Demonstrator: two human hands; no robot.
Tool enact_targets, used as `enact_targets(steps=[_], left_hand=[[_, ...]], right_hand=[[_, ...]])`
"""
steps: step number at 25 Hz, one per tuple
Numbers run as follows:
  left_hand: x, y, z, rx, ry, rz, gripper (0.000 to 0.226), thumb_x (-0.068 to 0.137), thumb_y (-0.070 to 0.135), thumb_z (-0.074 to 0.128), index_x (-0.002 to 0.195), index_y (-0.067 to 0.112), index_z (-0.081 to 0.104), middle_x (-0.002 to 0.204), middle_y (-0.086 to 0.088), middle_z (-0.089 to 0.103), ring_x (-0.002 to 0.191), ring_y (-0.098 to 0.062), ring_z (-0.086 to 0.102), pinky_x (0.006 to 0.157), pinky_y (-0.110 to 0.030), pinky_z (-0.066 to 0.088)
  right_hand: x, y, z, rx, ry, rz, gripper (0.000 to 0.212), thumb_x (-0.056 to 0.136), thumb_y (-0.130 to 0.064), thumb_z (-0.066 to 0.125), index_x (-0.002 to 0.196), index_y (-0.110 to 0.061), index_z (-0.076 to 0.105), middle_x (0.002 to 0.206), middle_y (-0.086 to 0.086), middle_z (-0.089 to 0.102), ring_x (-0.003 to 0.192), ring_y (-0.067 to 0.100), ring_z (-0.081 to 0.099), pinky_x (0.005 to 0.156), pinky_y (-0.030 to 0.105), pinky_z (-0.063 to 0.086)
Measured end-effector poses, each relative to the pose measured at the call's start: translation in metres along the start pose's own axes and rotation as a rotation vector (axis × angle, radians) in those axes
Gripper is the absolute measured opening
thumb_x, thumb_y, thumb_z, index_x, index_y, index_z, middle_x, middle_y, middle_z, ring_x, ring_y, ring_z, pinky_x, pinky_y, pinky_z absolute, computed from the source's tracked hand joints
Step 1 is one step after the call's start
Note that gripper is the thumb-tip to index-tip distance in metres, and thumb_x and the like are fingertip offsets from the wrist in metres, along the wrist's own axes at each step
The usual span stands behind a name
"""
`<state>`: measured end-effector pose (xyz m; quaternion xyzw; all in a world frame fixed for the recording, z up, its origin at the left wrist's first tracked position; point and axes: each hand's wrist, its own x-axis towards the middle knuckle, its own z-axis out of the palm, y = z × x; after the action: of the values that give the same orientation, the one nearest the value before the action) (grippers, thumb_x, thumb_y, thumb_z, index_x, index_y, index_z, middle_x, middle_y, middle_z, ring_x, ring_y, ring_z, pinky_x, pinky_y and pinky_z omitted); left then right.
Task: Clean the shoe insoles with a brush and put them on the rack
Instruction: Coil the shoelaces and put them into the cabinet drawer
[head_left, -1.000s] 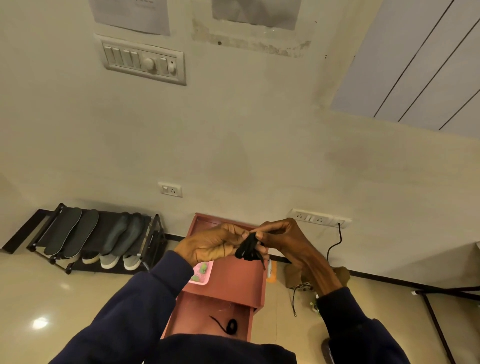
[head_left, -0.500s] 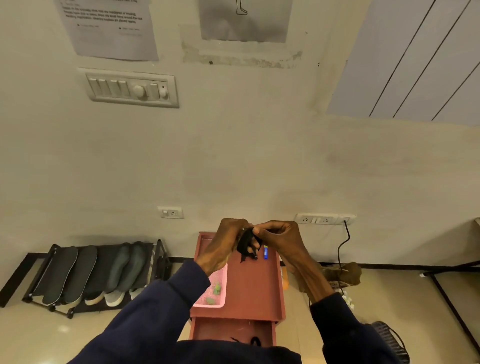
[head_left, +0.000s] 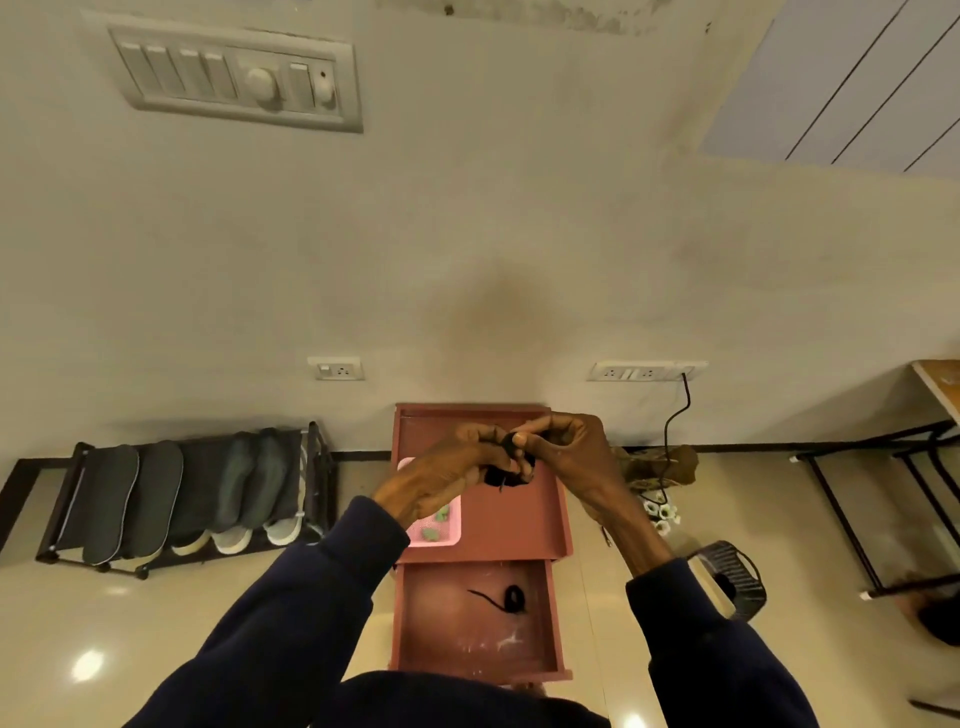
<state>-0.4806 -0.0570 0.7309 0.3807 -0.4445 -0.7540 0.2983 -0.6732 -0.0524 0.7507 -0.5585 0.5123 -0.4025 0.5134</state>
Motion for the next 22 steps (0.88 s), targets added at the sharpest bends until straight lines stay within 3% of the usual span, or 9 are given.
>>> enact_targets(steps=[2,5,9,12,15,18,20,22], left_hand=[[0.0,-0.006,0.003,-0.016,0.033,0.002,0.024,0.091,0.001,0.063,0.11,-0.013,0.063,0.103,-0.029,0.069,0.099,-0.037,0.069,0.101,-0.051,0.052],[0.002,-0.003,0.013,-0.019,0.063,0.028,0.026,0.095,0.002,0.062,0.116,-0.014,0.064,0.11,-0.028,0.071,0.103,-0.038,0.07,0.093,-0.04,0.056],[0.004,0.001,0.027,-0.025,-0.06,0.048,0.034,0.097,0.013,0.066,0.124,-0.009,0.065,0.122,-0.029,0.068,0.12,-0.042,0.064,0.11,-0.047,0.048],[0.008,0.001,0.043,-0.119,-0.064,0.044,0.035,0.095,0.011,0.068,0.122,-0.011,0.066,0.12,-0.029,0.068,0.117,-0.041,0.066,0.106,-0.046,0.05],[0.014,0.005,0.074,-0.282,0.161,0.058,0.049,0.079,0.028,0.081,0.11,-0.009,0.072,0.104,-0.027,0.07,0.099,-0.04,0.068,0.095,-0.052,0.057],[0.023,-0.005,0.093,-0.209,0.482,0.067,0.071,0.071,0.059,0.078,0.101,-0.005,0.074,0.094,-0.024,0.073,0.091,-0.041,0.072,0.088,-0.05,0.06],[0.026,-0.016,0.102,-0.19,0.544,0.091,0.068,0.07,0.066,0.075,0.093,0.002,0.074,0.093,-0.023,0.074,0.095,-0.039,0.073,0.088,-0.048,0.061],[0.025,-0.025,0.11,-0.145,0.511,0.106,0.069,0.073,0.067,0.075,0.101,0.004,0.077,0.102,-0.021,0.075,0.1,-0.033,0.074,0.091,-0.045,0.06]], right_hand=[[-0.005,0.0,0.002,0.011,0.002,-0.013,0.008,0.087,-0.006,0.077,0.093,-0.001,0.078,0.085,0.015,0.077,0.082,0.035,0.074,0.074,0.032,0.062],[-0.004,-0.006,-0.008,0.004,0.011,-0.048,0.008,0.089,-0.004,0.074,0.093,0.002,0.077,0.082,0.02,0.075,0.074,0.042,0.07,0.068,0.034,0.062],[-0.008,-0.004,-0.034,0.001,-0.05,-0.071,0.009,0.091,-0.005,0.073,0.097,0.0,0.078,0.078,0.02,0.074,0.064,0.026,0.067,0.06,0.029,0.057],[-0.012,-0.001,-0.05,0.029,-0.099,-0.087,0.016,0.093,-0.01,0.071,0.103,0.001,0.078,0.078,0.014,0.073,0.067,0.022,0.067,0.064,0.032,0.056],[-0.013,-0.003,-0.064,0.001,-0.155,-0.13,0.016,0.094,-0.007,0.07,0.104,0.002,0.077,0.079,0.009,0.073,0.068,0.02,0.067,0.068,0.03,0.056],[-0.013,-0.003,-0.072,-0.125,-0.157,-0.173,0.012,0.092,-0.007,0.072,0.101,-0.002,0.079,0.088,0.005,0.077,0.079,0.016,0.073,0.075,0.023,0.056],[-0.017,0.0,-0.078,-0.172,-0.137,-0.177,0.01,0.09,-0.007,0.075,0.099,-0.006,0.081,0.091,0.003,0.077,0.085,0.012,0.073,0.074,0.018,0.055],[-0.02,0.006,-0.084,-0.202,-0.101,-0.177,0.009,0.09,-0.012,0.076,0.097,-0.011,0.082,0.09,0.0,0.077,0.085,0.011,0.073,0.066,0.013,0.052]])
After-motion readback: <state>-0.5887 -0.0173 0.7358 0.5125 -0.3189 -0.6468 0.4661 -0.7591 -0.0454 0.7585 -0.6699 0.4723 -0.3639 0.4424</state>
